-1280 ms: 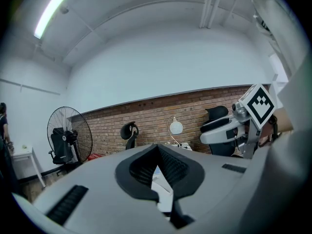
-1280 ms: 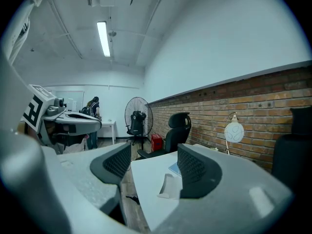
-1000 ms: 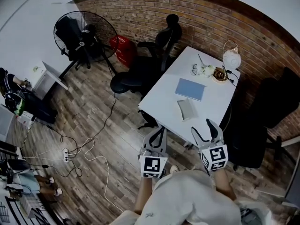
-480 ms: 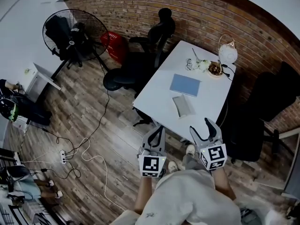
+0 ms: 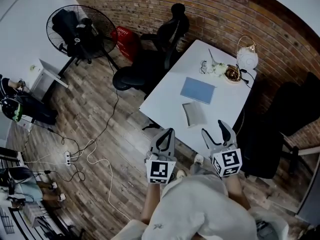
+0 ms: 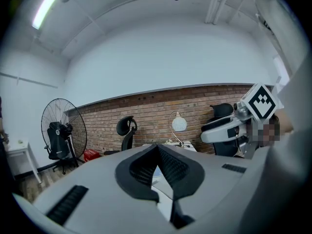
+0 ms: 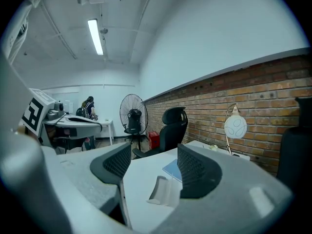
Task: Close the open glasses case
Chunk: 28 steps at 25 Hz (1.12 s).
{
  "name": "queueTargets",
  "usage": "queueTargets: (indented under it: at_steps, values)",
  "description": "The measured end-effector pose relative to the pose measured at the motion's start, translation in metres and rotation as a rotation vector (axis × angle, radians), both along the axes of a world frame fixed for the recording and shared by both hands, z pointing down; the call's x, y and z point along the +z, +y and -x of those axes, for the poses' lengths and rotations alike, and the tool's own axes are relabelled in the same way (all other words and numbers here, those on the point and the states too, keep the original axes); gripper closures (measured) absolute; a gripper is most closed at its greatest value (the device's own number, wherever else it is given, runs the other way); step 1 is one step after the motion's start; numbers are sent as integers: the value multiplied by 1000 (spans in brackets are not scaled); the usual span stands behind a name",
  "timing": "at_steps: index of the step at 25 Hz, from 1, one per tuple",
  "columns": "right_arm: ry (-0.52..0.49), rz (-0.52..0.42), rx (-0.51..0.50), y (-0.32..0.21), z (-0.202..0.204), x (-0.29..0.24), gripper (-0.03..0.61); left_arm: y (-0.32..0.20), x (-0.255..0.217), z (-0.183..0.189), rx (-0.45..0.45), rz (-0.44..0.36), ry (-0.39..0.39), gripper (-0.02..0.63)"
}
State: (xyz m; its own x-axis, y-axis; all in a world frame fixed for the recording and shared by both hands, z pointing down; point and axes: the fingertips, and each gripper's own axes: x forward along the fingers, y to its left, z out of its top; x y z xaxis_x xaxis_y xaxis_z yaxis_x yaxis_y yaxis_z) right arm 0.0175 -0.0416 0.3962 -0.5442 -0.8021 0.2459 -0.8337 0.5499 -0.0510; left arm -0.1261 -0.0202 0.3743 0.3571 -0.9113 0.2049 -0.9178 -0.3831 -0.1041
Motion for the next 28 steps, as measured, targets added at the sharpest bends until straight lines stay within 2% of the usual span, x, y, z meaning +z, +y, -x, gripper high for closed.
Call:
queueTargets:
  at_steps: [15,23,28]
  values:
    - [-47,18,-90,-77,-32,2,279,-67,-8,-36,-85,1,-43,609]
    - [-69,25,-135,-95,-42,2,281,-86,-8,-53,-118,-2,-40,609]
    - [-81,46,-125,-103,-51,10,281,-92,-2,-60,-129,2,-22,609]
